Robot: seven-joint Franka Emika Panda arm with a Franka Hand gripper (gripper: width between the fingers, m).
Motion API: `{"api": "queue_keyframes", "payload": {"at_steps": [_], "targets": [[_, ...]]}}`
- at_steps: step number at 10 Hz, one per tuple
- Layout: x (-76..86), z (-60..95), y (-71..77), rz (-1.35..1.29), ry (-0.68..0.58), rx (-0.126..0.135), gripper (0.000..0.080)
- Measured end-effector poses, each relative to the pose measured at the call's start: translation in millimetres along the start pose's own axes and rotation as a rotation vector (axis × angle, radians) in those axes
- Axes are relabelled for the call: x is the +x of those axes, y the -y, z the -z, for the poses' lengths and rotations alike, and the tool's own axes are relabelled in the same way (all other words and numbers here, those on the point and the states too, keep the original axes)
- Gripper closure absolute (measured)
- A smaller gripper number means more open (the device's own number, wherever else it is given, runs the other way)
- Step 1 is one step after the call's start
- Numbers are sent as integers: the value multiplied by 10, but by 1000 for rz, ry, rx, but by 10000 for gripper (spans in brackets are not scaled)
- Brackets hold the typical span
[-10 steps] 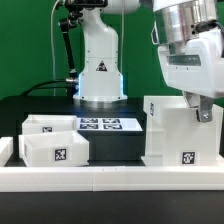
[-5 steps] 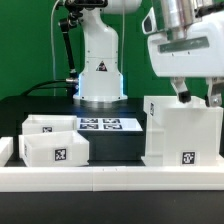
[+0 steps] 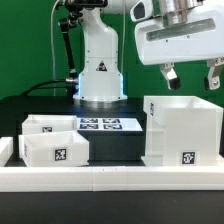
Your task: Assemble drawer
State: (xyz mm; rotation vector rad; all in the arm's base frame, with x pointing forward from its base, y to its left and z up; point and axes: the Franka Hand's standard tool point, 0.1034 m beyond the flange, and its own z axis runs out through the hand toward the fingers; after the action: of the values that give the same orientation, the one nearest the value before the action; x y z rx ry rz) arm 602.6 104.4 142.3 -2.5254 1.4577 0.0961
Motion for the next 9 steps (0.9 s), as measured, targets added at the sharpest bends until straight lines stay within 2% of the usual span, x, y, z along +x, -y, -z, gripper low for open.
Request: {"api": "queue_keyframes", "payload": {"at_steps": [2,3,4,9], "targets": [[12,5,-21,171,-4,-12,151],[48,26,-109,417,-17,-68,151],[94,55,-138,548,-27,-86,151],[129,58,-170,928,-16,-102,151]]}}
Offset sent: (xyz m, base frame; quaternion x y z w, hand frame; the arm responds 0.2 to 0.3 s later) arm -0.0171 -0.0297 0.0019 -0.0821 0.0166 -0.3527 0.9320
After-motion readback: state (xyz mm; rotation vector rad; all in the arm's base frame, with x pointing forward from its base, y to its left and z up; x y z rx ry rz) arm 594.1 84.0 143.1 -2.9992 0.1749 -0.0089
